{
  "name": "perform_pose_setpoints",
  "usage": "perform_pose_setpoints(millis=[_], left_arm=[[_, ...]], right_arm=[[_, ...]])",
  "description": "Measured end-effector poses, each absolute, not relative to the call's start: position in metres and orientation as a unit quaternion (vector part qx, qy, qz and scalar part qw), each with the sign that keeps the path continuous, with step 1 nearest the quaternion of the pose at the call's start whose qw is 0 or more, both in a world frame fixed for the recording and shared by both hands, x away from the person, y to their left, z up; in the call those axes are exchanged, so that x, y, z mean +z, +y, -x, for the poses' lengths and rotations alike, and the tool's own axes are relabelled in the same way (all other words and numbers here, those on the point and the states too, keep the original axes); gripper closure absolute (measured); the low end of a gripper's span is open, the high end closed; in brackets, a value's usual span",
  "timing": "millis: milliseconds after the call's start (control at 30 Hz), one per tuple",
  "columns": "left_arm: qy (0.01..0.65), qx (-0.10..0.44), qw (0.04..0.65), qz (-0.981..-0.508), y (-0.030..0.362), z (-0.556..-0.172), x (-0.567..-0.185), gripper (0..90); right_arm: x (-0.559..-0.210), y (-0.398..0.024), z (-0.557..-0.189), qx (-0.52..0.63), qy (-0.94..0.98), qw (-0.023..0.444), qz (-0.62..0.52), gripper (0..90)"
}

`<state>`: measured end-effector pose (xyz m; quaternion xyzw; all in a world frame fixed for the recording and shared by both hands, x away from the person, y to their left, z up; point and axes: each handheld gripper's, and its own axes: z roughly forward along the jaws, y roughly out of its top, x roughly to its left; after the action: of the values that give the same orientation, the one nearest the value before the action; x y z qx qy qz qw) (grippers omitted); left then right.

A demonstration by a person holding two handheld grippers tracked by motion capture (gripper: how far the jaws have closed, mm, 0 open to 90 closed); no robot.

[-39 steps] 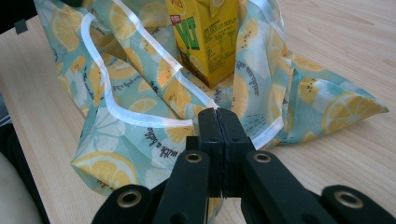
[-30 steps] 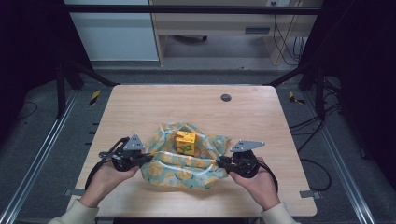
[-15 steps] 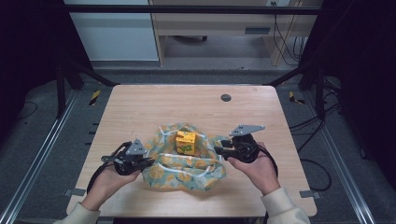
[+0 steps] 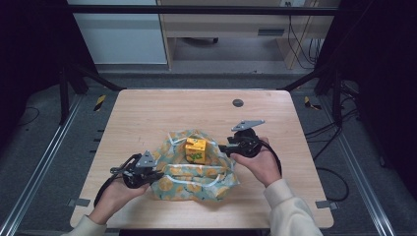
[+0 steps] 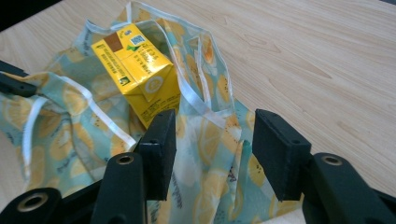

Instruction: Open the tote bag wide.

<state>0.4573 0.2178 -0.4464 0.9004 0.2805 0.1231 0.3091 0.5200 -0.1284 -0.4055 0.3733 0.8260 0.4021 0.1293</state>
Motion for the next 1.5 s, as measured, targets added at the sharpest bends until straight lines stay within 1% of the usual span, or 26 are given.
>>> perform_pose_setpoints(millis=[133, 300, 400, 433, 500, 533, 600, 633, 667, 833, 1000, 1100, 1333, 1500], left_arm=[[0.280, 0.125, 0.309, -0.900, 0.218, -0.457, -0.447, 88.0], [0.279, 0.123, 0.307, -0.901, 0.217, -0.458, -0.450, 87.8], [0.280, 0.123, 0.308, -0.901, 0.217, -0.458, -0.450, 87.8], [0.282, 0.122, 0.309, -0.900, 0.217, -0.458, -0.451, 87.8], [0.283, 0.122, 0.308, -0.900, 0.217, -0.458, -0.452, 87.7], [0.283, 0.123, 0.309, -0.900, 0.217, -0.459, -0.452, 87.8], [0.283, 0.121, 0.307, -0.901, 0.218, -0.460, -0.452, 87.8], [0.284, 0.121, 0.310, -0.899, 0.217, -0.461, -0.453, 87.8], [0.283, 0.122, 0.309, -0.900, 0.218, -0.462, -0.452, 87.8], [0.284, 0.128, 0.320, -0.895, 0.213, -0.466, -0.445, 87.8], [0.287, 0.141, 0.350, -0.880, 0.208, -0.473, -0.430, 87.8], [0.289, 0.146, 0.355, -0.877, 0.204, -0.478, -0.428, 87.9], [0.287, 0.134, 0.317, -0.894, 0.200, -0.481, -0.452, 88.2], [0.290, 0.133, 0.304, -0.898, 0.202, -0.482, -0.457, 88.3]], right_arm=[[-0.411, -0.124, -0.526, 0.399, 0.828, 0.131, -0.371, 50.5], [-0.417, -0.119, -0.530, 0.399, 0.831, 0.110, -0.370, 48.8], [-0.419, -0.113, -0.530, 0.394, 0.837, 0.104, -0.365, 50.3], [-0.420, -0.111, -0.530, 0.390, 0.841, 0.102, -0.361, 53.0], [-0.423, -0.109, -0.530, 0.378, 0.847, 0.103, -0.359, 63.4], [-0.424, -0.109, -0.532, 0.371, 0.851, 0.105, -0.357, 70.4], [-0.426, -0.110, -0.534, 0.371, 0.849, 0.103, -0.361, 81.1], [-0.426, -0.114, -0.537, 0.378, 0.842, 0.106, -0.370, 88.9], [-0.425, -0.116, -0.539, 0.381, 0.838, 0.109, -0.375, 89.9], [-0.420, -0.120, -0.550, 0.379, 0.834, 0.121, -0.383, 90.0], [-0.408, -0.122, -0.565, 0.384, 0.827, 0.141, -0.387, 90.0], [-0.406, -0.124, -0.575, 0.389, 0.817, 0.145, -0.399, 90.0], [-0.432, -0.123, -0.585, 0.371, 0.822, 0.128, -0.413, 90.0], [-0.447, -0.128, -0.588, 0.364, 0.822, 0.119, -0.421, 90.0]])
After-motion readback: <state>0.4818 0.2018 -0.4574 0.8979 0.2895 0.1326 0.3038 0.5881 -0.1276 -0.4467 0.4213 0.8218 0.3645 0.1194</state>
